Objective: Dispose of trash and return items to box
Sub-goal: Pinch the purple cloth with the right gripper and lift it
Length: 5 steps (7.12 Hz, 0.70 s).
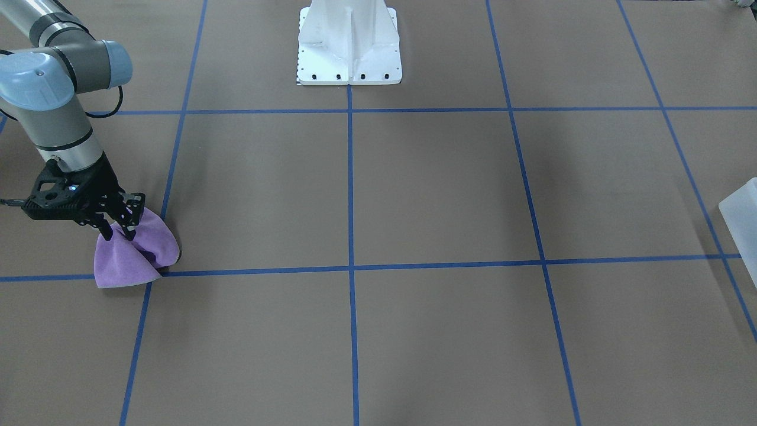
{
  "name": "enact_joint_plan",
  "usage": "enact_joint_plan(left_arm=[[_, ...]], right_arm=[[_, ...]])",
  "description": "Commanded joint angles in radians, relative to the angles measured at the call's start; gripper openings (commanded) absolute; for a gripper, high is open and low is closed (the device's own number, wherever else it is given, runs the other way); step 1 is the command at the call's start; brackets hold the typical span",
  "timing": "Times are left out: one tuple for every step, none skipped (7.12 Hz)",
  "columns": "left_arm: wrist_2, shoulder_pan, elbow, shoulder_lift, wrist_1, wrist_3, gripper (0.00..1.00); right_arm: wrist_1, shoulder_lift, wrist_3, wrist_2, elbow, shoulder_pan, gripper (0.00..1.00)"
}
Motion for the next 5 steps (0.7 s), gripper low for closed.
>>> enact_joint_plan(left_arm=[[0.000,0.003,0.000,0.000,0.000,-0.010,0.99],[-0.002,0.004,0.000,0.000,0.000,-0.010,0.99],[-0.002,0.003,0.000,0.000,0.000,-0.011,0.99],[0.001,0.004,0.004,0.000,0.014,-0.013,0.99],[0.020,0.006,0.000,-0.003,0.070,-0.010,0.99]], right_arm=[[-0.001,-0.003,0.003,0.003,0.013,0.005,0.00],[-0.014,0.003,0.011,0.009,0.048,0.012,0.00],[-0.046,0.003,0.011,0.039,0.099,0.050,0.00],[-0.149,0.004,-0.008,0.120,0.164,0.115,0.00],[-0.203,0.001,-0.052,0.162,0.205,0.163,0.00]])
